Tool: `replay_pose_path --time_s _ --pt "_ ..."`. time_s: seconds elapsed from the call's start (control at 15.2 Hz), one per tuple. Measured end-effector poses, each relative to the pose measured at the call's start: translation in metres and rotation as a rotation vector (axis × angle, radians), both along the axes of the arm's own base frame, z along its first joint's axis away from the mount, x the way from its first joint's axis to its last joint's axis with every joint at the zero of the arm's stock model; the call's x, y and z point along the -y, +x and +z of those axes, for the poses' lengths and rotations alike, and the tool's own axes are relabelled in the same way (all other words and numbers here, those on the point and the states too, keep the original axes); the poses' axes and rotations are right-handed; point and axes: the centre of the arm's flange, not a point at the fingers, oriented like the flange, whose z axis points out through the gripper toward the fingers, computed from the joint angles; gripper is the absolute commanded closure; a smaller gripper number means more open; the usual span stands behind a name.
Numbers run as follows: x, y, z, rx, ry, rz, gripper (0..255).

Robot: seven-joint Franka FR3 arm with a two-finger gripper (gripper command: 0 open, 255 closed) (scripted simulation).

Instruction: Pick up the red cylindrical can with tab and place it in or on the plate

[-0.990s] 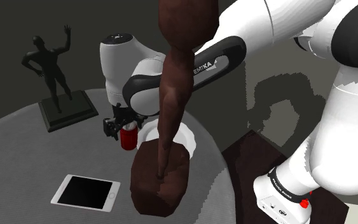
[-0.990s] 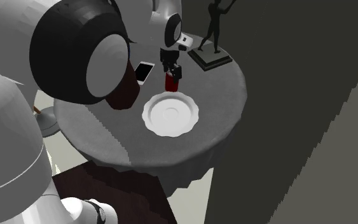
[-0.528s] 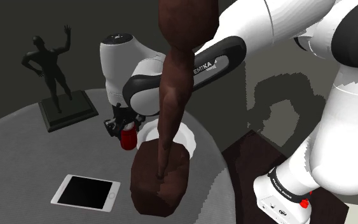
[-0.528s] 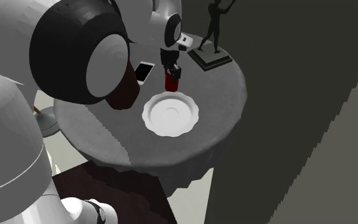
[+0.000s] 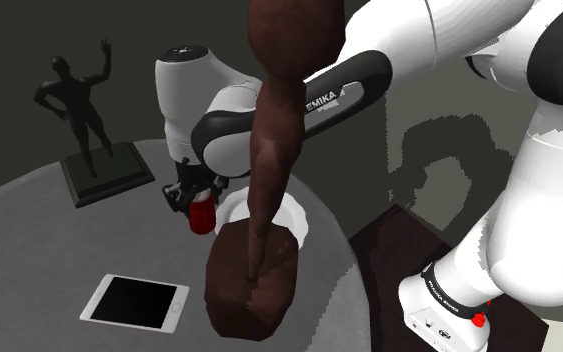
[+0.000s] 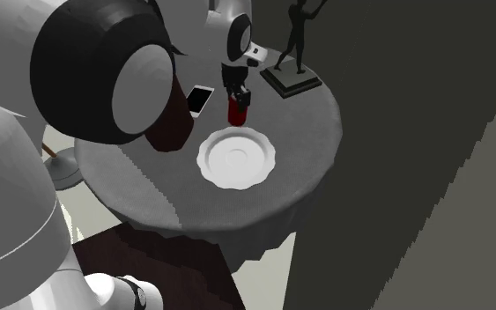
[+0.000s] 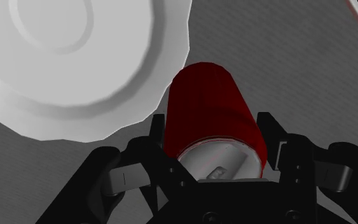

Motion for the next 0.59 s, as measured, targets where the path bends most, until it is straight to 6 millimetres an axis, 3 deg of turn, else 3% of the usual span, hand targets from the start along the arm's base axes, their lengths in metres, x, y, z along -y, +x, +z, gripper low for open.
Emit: replay_pose_path --time_s 0.59 --pt "0.000 -0.001 0.047 0.000 0.000 0.000 255"
